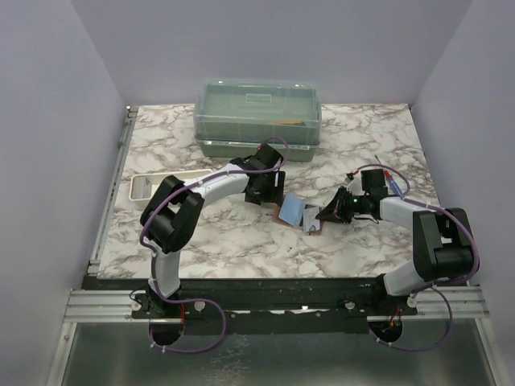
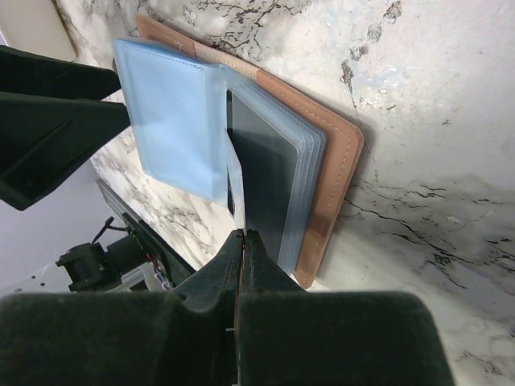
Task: Put the credit cards into the card holder
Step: Insert the credit card into the card holder.
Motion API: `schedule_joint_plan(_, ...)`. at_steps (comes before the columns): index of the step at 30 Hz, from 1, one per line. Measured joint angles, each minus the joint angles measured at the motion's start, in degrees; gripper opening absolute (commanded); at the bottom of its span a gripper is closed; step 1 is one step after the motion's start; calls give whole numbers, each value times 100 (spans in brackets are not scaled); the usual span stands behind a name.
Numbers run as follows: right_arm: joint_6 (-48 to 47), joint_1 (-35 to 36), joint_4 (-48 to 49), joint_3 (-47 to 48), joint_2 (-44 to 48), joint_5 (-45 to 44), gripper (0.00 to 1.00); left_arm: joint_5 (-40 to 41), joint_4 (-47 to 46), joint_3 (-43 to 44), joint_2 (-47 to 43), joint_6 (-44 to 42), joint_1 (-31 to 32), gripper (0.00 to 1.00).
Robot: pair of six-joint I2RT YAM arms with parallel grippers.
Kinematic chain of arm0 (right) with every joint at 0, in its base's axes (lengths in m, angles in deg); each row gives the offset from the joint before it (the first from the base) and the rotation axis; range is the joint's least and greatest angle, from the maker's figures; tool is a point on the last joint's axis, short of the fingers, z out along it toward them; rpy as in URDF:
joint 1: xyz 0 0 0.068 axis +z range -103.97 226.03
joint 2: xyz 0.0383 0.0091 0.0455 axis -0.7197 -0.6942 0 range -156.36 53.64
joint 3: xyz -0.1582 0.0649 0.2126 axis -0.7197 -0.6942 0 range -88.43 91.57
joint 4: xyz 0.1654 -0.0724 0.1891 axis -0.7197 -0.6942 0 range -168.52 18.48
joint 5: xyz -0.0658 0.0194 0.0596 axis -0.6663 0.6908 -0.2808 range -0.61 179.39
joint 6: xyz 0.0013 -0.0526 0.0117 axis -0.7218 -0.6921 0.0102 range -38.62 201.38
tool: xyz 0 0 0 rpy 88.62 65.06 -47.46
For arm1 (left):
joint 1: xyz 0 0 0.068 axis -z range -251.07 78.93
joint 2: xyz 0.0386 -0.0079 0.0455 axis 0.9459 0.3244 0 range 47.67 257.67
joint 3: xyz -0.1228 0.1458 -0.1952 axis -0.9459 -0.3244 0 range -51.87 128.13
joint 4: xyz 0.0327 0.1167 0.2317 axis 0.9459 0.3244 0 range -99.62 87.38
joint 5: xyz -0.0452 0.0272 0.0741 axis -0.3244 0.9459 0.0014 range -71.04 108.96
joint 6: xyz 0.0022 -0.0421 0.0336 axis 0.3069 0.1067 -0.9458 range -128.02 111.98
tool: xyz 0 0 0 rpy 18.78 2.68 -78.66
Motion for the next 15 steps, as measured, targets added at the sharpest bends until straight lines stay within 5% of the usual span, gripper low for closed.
schedule_joint_plan(15, -4, 50, 2, 0, 0, 0, 0, 107, -118, 2, -240, 221, 282, 85)
